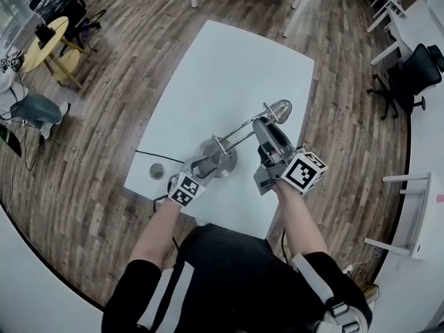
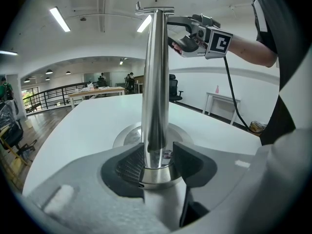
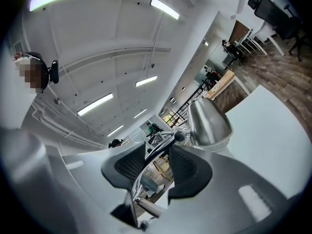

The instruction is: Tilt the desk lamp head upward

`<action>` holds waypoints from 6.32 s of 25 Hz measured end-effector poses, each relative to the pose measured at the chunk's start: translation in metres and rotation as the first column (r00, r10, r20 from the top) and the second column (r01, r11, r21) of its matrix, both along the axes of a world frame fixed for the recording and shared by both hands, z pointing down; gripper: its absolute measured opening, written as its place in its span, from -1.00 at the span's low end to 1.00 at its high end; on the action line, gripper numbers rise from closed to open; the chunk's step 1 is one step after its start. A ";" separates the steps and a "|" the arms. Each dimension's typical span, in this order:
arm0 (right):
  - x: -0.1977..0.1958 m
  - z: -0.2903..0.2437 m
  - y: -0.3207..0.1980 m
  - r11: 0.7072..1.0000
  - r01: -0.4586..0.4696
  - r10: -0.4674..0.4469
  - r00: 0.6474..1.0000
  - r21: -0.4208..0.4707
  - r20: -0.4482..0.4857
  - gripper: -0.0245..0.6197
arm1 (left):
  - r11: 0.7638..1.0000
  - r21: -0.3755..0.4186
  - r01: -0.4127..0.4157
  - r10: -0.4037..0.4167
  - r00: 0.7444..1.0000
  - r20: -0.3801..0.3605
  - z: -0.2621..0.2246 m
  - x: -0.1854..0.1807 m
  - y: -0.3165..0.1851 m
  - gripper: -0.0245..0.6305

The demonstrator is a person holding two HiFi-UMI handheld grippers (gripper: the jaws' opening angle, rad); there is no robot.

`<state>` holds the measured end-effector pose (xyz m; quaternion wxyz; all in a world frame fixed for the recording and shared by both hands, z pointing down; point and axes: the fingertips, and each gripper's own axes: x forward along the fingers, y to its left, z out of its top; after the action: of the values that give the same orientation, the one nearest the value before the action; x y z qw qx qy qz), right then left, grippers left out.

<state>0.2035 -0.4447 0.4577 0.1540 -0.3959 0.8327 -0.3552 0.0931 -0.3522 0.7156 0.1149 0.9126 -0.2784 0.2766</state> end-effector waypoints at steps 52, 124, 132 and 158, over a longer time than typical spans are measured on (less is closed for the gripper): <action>-0.071 -0.072 0.044 0.901 0.240 -0.052 0.887 0.361 -0.459 -0.62 | 1.000 -0.027 -0.008 0.009 1.000 0.028 0.004 0.002 0.000 -0.33; -0.044 -0.077 0.132 0.860 0.134 0.126 0.880 0.493 -0.458 -0.80 | 0.954 0.177 0.243 -0.173 0.925 -0.339 -0.174 -0.040 0.011 -0.45; 0.005 -0.077 0.174 0.855 0.148 0.112 0.883 0.497 -0.456 -0.91 | 0.873 0.265 0.410 -0.269 0.857 -0.440 -0.244 -0.041 0.053 -0.92; 0.124 -0.040 0.306 0.864 0.108 0.126 0.900 0.493 -0.418 -0.91 | 0.694 0.318 0.646 -0.451 0.734 -0.507 -0.276 -0.022 0.261 -0.92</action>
<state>0.3275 -0.1382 0.4174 0.0634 -0.4152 0.9071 -0.0267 0.0711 -0.0908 0.4400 0.0198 0.8182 -0.5735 -0.0363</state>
